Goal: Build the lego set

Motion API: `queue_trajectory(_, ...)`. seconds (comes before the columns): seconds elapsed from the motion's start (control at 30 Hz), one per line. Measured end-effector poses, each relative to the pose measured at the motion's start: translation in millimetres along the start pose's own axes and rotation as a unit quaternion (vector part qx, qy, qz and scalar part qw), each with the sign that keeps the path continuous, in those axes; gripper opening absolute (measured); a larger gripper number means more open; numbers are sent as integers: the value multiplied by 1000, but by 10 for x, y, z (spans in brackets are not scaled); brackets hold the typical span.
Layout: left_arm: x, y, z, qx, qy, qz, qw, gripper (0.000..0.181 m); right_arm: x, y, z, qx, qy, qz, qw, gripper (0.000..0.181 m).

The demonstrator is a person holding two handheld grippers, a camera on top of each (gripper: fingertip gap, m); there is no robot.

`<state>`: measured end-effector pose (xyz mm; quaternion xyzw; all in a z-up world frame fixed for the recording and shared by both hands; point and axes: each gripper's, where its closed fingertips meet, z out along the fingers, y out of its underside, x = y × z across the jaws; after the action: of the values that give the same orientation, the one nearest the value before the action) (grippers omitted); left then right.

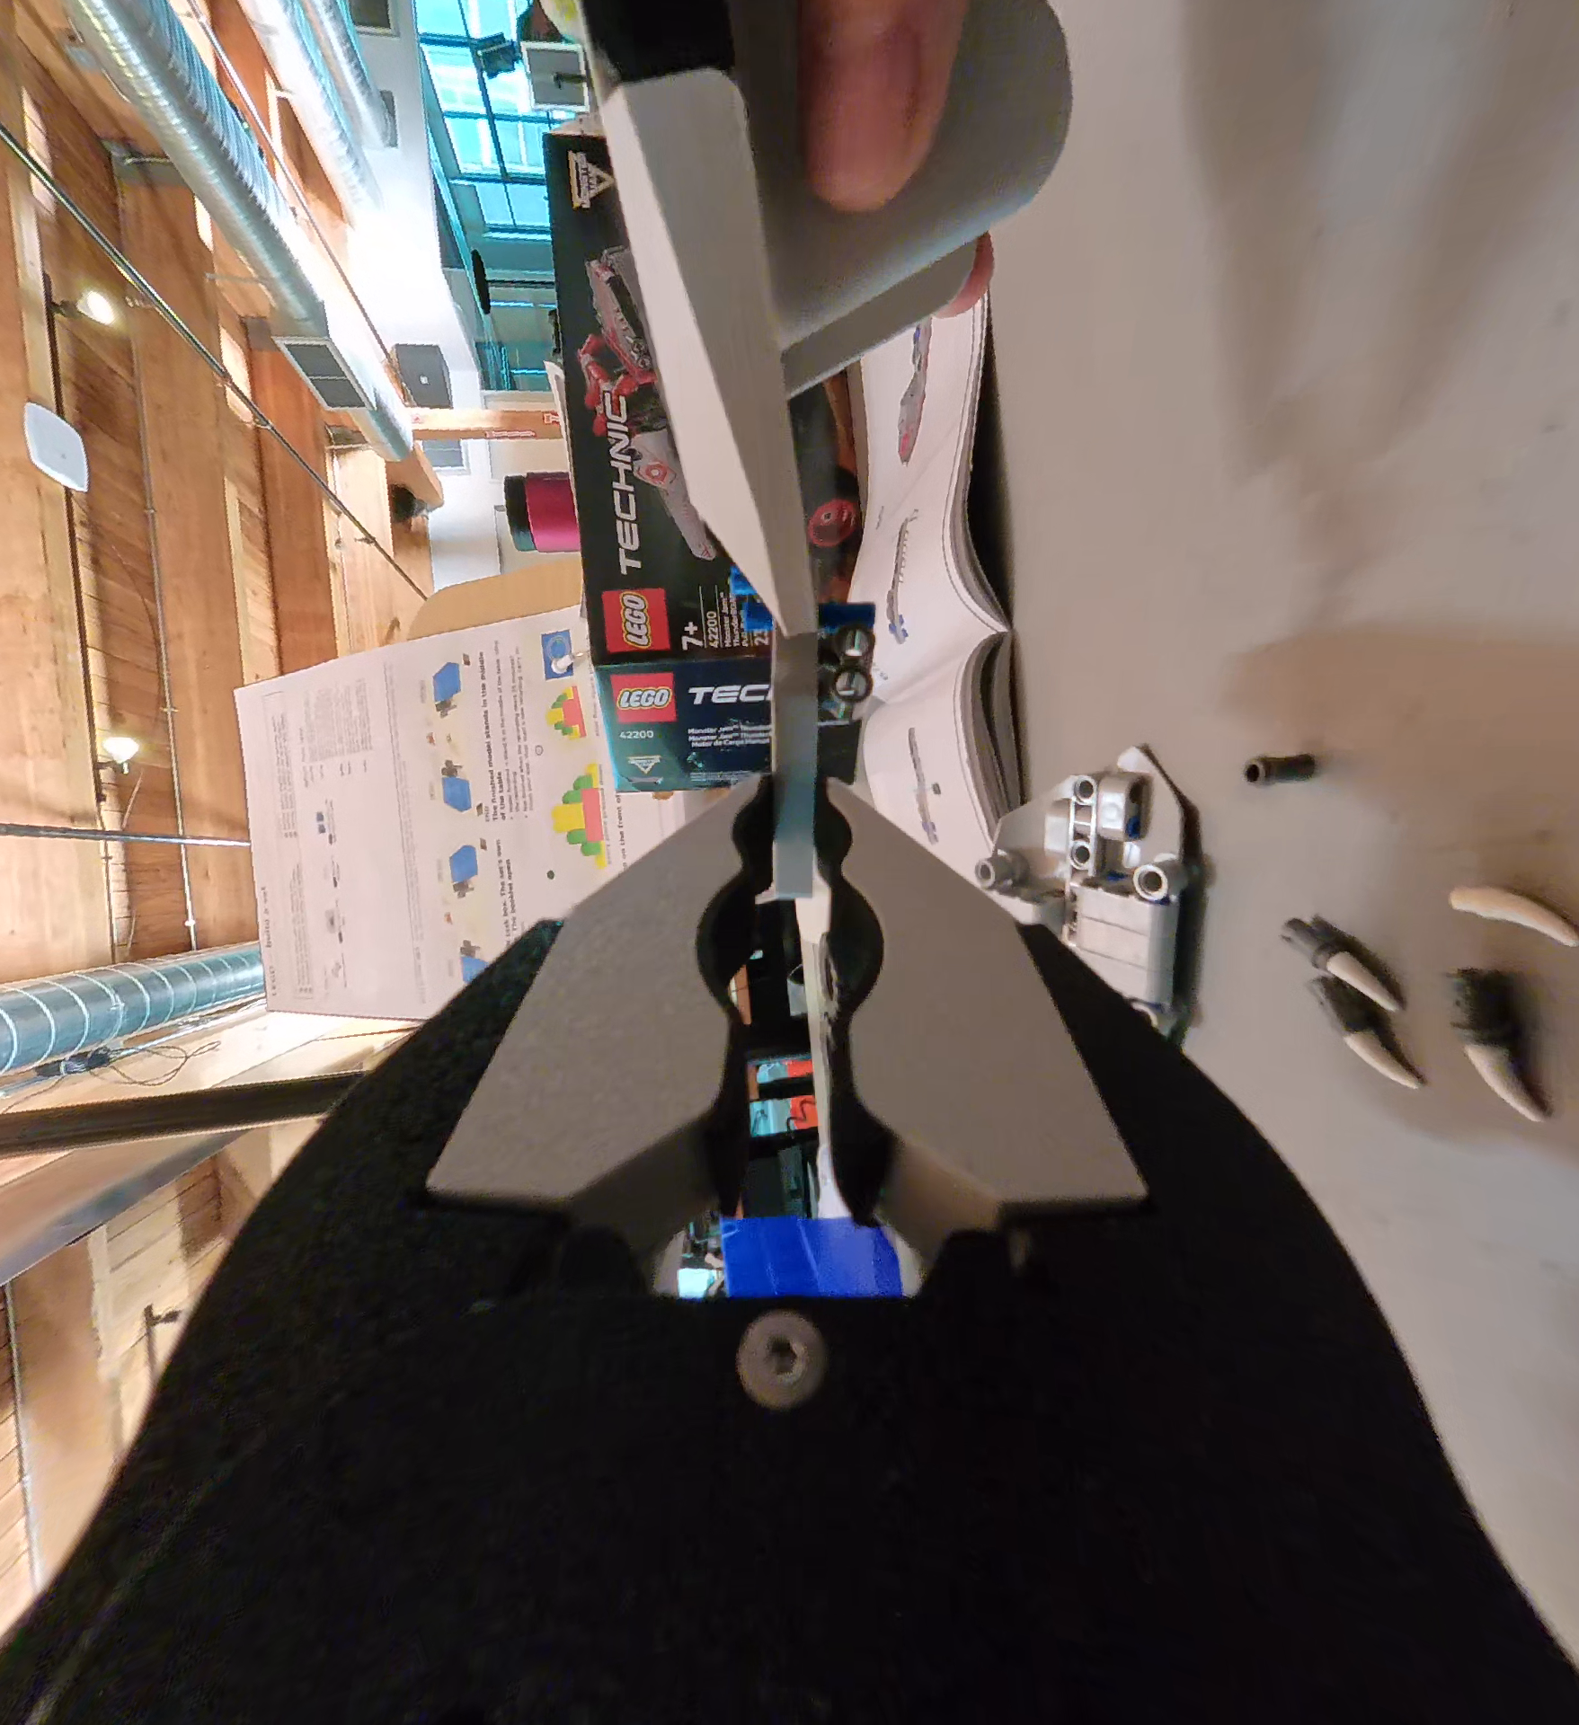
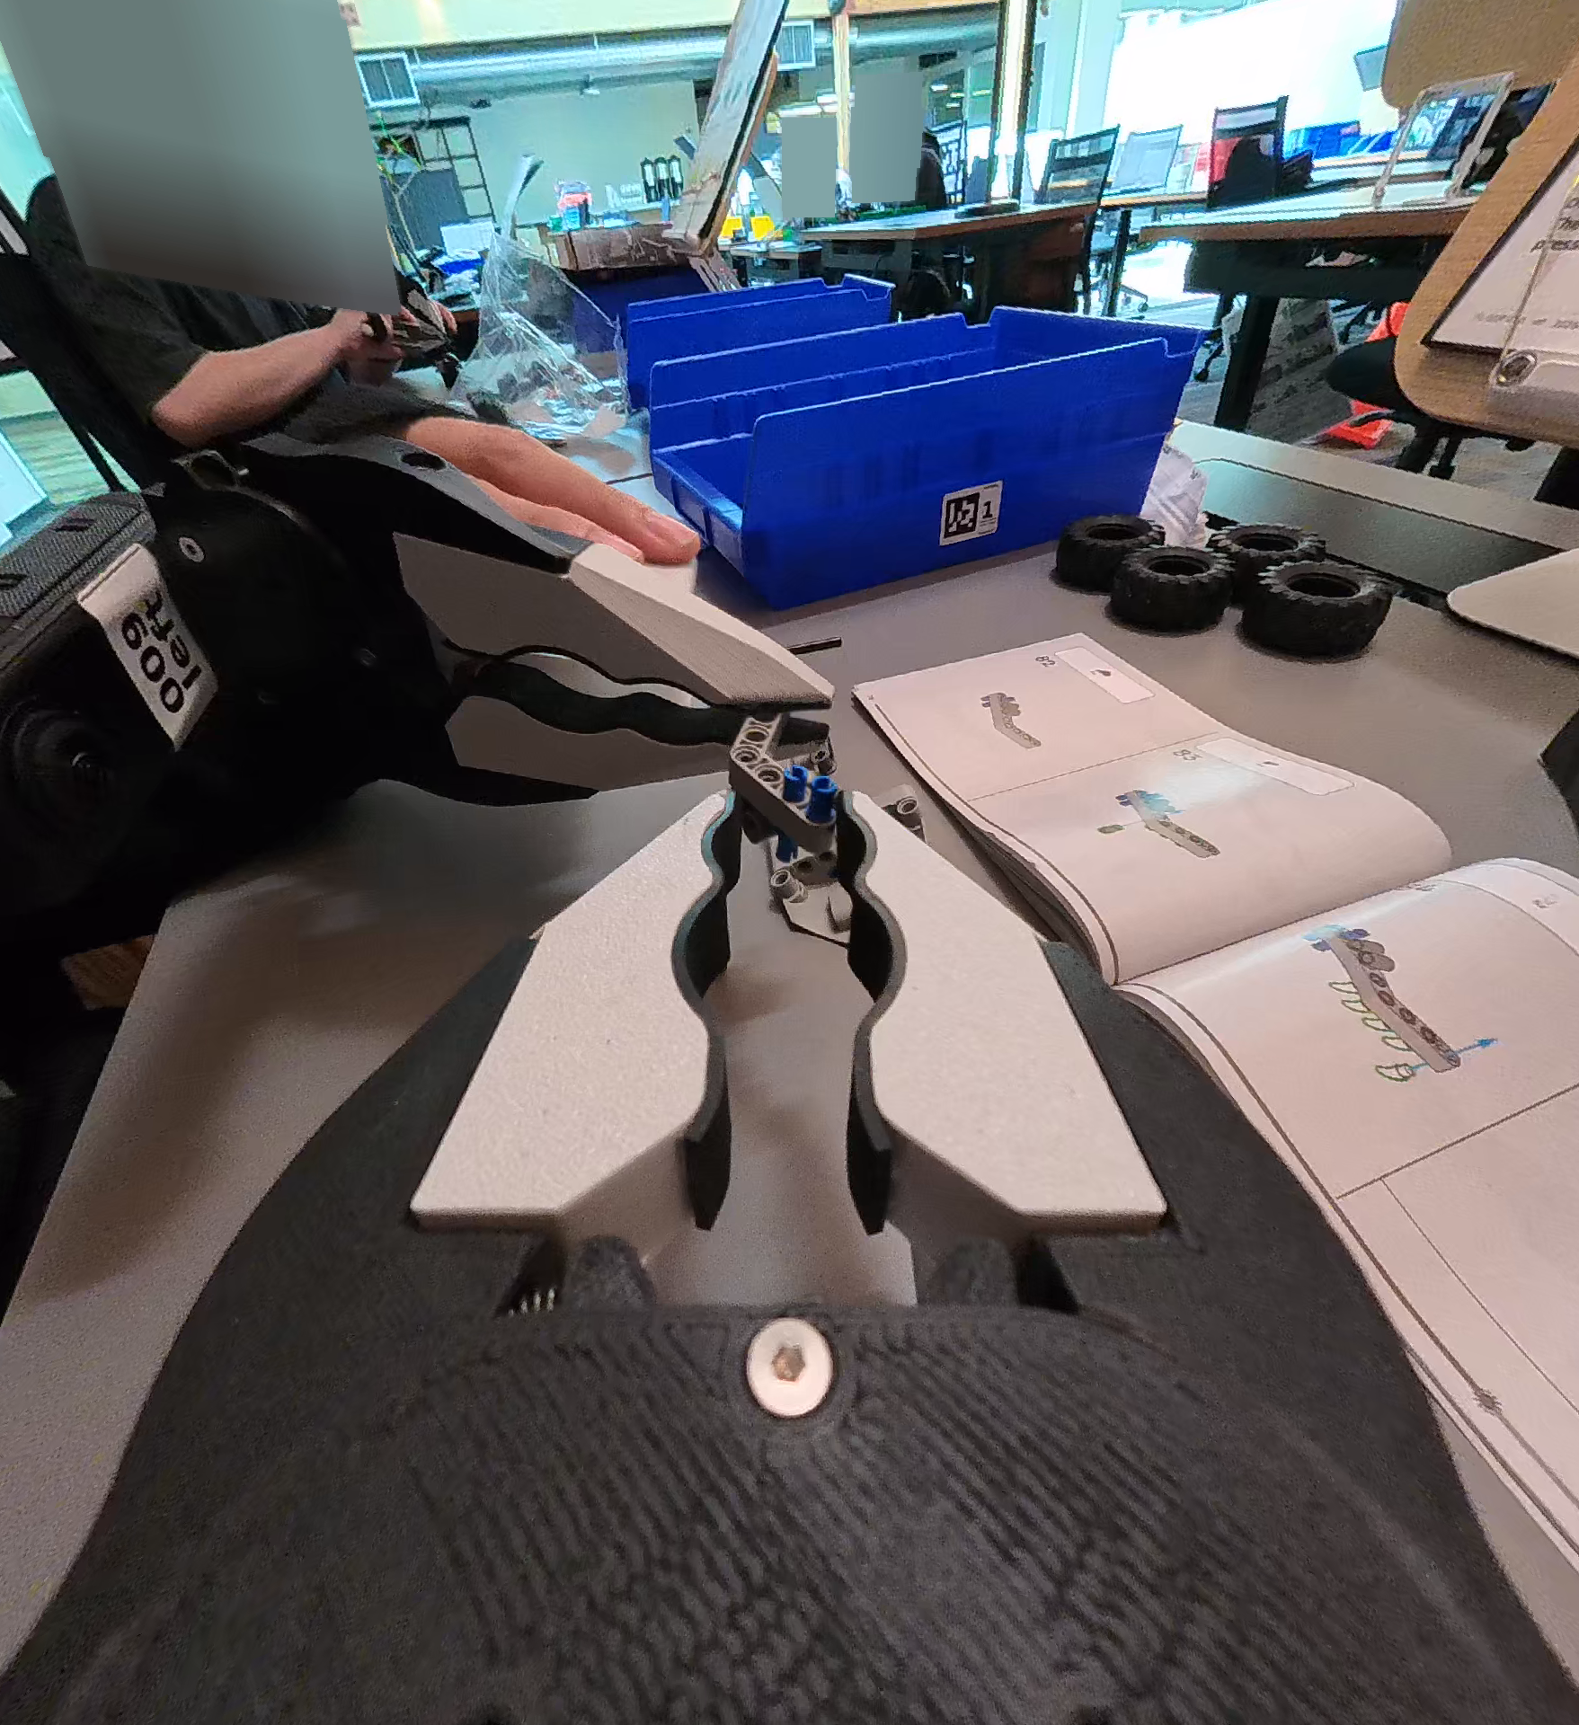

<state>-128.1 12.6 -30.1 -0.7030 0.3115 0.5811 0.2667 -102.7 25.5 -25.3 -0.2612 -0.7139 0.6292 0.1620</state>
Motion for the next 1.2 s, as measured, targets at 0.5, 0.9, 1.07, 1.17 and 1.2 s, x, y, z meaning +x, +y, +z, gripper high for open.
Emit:
queue_trajectory(0.5,-123,-138,-102,107,-15,-93,990,4,-41,-81,-76,34,-27,24,999,31)
queue_trajectory(0.9,-245,-133,-148,144,-26,-165,975,4,-217,-333,-204,140,-143,129,971,13)
queue_trajectory(1.07,-244,-149,-135,142,-24,-168,975,4,-240,-319,-172,134,-153,145,968,16)
queue_trajectory(1.17,-256,-187,-144,149,-26,-168,974,4,-259,-310,-142,129,-158,154,967,14)
queue_trajectory(1.2,-255,-190,-144,149,-26,-167,974,4,-273,-312,-146,130,-160,150,967,7)
